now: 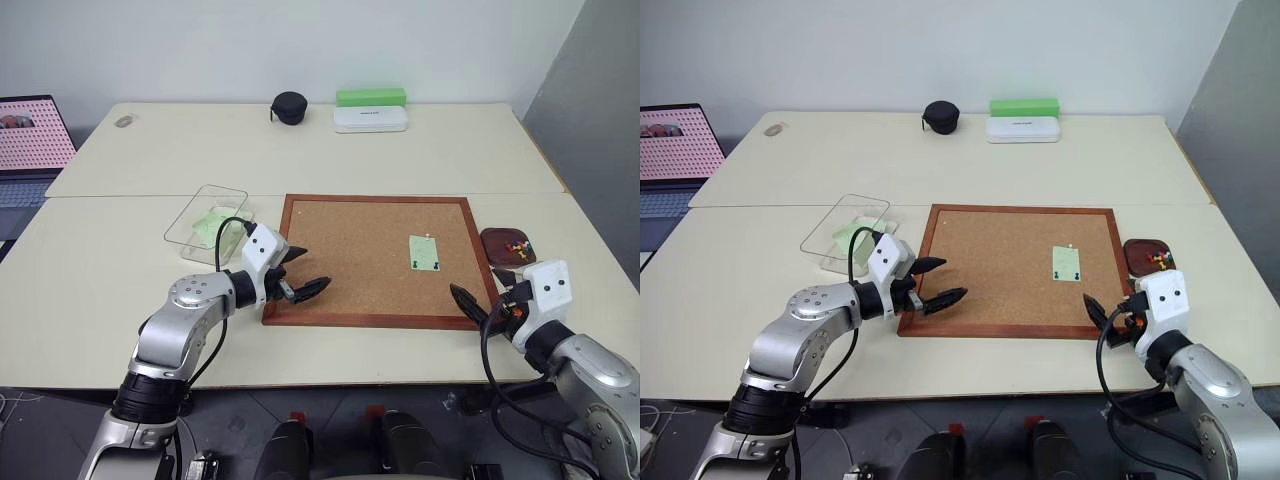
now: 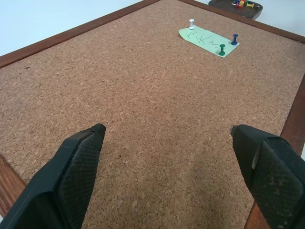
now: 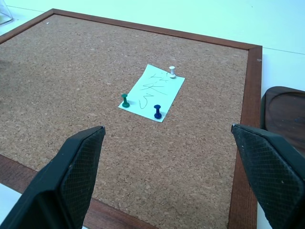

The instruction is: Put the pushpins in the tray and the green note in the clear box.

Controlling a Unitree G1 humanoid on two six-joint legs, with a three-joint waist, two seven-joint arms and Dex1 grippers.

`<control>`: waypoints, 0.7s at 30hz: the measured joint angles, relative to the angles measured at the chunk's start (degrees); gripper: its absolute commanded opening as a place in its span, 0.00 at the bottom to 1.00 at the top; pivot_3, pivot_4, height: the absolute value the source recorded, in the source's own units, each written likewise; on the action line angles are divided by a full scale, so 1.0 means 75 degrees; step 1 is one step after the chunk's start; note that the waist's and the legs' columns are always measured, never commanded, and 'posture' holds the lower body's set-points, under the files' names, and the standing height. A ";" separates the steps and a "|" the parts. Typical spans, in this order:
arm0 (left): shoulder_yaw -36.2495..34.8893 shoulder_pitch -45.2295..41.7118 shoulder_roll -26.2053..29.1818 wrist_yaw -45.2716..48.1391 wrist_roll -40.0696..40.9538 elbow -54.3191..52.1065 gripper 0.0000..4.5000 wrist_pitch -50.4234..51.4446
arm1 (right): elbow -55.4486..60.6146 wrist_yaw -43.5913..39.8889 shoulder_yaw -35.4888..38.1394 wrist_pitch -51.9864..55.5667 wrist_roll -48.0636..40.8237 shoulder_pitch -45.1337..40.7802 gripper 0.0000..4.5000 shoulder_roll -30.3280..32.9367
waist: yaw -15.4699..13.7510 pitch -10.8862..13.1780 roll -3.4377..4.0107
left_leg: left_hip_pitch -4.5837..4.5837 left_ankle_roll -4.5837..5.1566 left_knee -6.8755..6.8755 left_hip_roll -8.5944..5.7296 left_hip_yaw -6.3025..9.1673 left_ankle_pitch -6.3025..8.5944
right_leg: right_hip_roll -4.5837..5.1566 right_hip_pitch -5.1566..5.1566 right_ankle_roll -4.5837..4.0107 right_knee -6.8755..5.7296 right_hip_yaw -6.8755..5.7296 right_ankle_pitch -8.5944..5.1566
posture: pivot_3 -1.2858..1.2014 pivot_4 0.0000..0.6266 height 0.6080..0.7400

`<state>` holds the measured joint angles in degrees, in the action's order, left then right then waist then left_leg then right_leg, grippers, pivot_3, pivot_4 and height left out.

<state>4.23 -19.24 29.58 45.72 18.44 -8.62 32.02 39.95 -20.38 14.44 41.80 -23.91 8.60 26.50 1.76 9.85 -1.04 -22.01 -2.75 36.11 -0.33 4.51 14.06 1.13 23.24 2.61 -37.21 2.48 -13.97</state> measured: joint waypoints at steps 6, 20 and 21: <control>-0.0007 0.0000 0.0003 0.0018 0.0059 0.0000 0.99 0.0011 | -0.0039 -0.0113 0.0000 -0.0080 -0.0005 0.0035 1.00 0.0000 | 0.0000 0.0000 0.0000 | 0.0000 0.0000 0.0000 0.0000 0.0000 0.0000 | 0.0000 0.0000 0.0000 0.0000 0.0000 0.0000 | 0.52 0.24 1.00; -0.0050 -0.0191 -0.0005 0.0096 0.0450 0.0002 0.99 0.0179 | -0.0157 -0.0106 -0.0001 -0.0201 0.0009 0.0053 1.00 -0.0001 | 0.0002 0.0000 0.0000 | 0.0001 0.0000 0.0000 0.0000 -0.0001 0.0000 | 0.0000 0.0000 0.0000 -0.0001 0.0001 0.0000 | 0.52 0.24 1.00; -0.0050 -0.0192 -0.0005 0.0101 0.0461 0.0002 0.99 0.0180 | -0.0166 -0.0106 -0.0001 -0.0202 0.0009 0.0052 1.00 -0.0001 | 0.0002 0.0000 0.0000 | 0.0001 0.0000 0.0001 0.0000 -0.0001 0.0000 | 0.0000 0.0000 0.0000 -0.0001 0.0001 0.0000 | 0.52 0.24 1.00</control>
<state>3.86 -20.68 29.54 46.47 21.90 -8.61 33.37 38.70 -21.18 14.43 40.28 -23.84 8.99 26.49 1.78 9.85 -1.04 -22.00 -2.75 36.12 -0.33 4.50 14.06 1.12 23.24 2.61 -37.22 2.48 -13.97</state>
